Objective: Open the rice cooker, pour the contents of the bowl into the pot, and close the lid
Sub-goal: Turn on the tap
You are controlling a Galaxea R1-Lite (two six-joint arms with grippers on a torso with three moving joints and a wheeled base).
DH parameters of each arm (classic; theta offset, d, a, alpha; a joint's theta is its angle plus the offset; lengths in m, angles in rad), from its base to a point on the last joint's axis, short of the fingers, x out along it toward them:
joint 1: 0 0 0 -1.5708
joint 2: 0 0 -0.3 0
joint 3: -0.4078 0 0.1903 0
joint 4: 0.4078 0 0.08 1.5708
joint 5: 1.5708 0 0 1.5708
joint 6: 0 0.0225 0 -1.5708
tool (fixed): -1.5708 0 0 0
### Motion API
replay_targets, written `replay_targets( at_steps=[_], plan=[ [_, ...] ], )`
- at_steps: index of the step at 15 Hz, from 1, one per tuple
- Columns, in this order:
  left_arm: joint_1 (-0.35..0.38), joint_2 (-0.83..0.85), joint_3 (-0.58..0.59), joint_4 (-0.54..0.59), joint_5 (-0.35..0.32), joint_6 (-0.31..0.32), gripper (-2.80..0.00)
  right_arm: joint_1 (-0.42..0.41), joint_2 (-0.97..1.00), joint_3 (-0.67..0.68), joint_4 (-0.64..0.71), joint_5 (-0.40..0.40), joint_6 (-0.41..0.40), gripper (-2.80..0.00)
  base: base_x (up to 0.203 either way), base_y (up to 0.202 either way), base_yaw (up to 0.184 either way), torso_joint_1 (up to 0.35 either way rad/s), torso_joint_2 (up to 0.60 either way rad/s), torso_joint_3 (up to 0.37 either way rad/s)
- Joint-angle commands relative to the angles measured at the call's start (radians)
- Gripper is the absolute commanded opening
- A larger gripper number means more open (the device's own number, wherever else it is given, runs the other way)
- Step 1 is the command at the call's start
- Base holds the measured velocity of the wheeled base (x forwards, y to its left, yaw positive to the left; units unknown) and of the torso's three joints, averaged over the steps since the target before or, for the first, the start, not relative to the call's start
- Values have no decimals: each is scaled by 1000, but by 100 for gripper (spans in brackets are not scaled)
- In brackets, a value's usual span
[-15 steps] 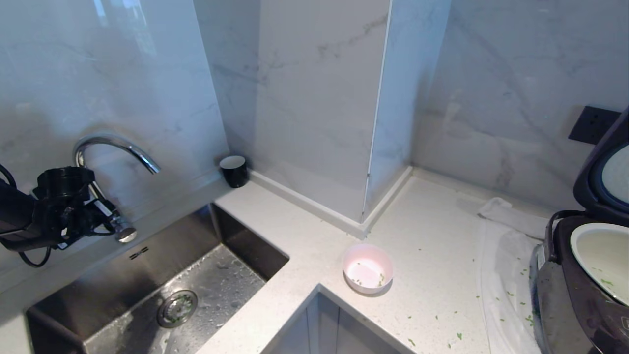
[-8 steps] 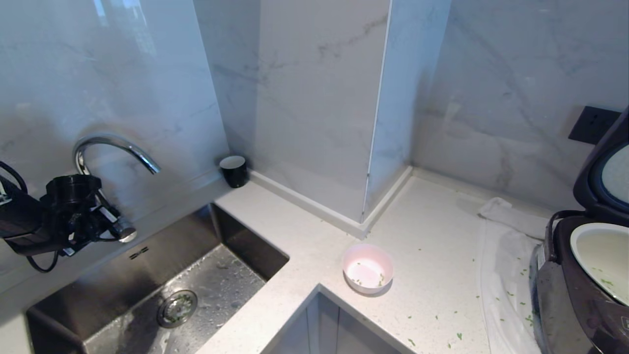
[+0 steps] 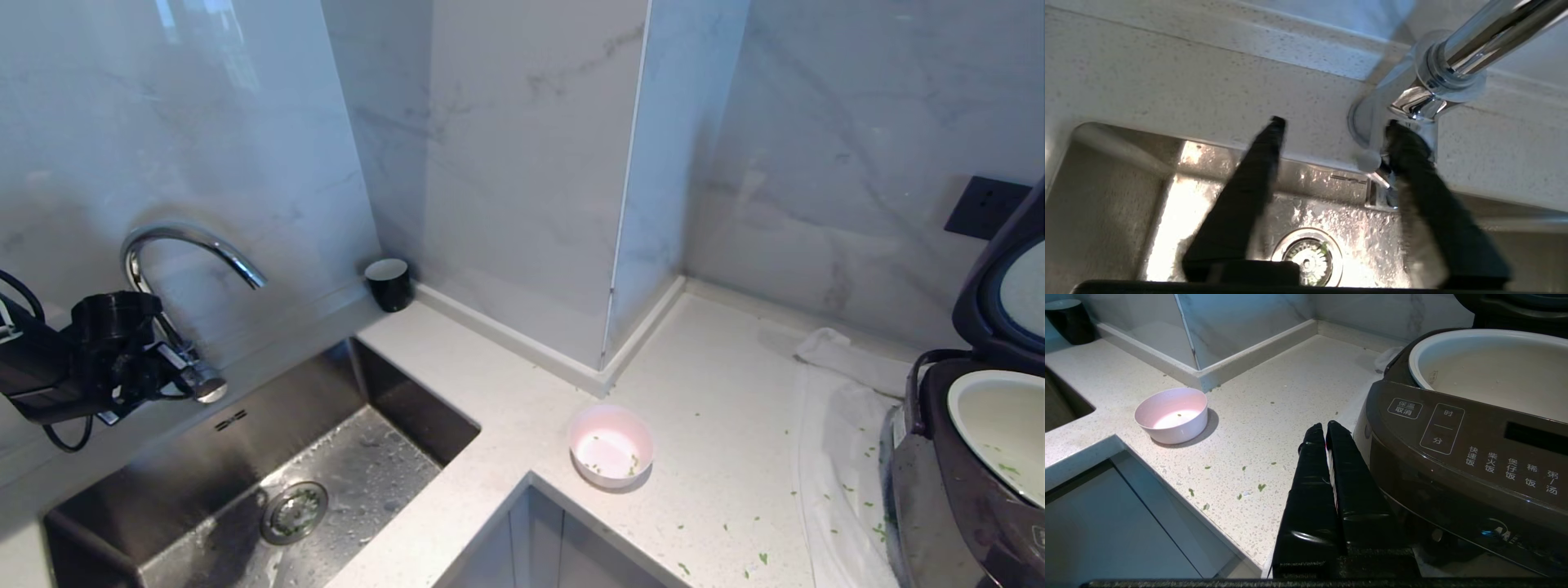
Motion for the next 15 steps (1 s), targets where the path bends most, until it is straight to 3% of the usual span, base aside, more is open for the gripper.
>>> replay_targets(
  at_steps=[1, 15],
  plan=[
    [0, 9, -13, -3, 4, -3, -280, 1, 1, 0, 0, 1, -1, -280, 0, 0, 0, 0, 0, 0],
    [-15, -3, -9, 9, 4, 11, -280, 1, 0, 0, 0, 1, -1, -280, 0, 0, 0, 0, 0, 0]
  ],
)
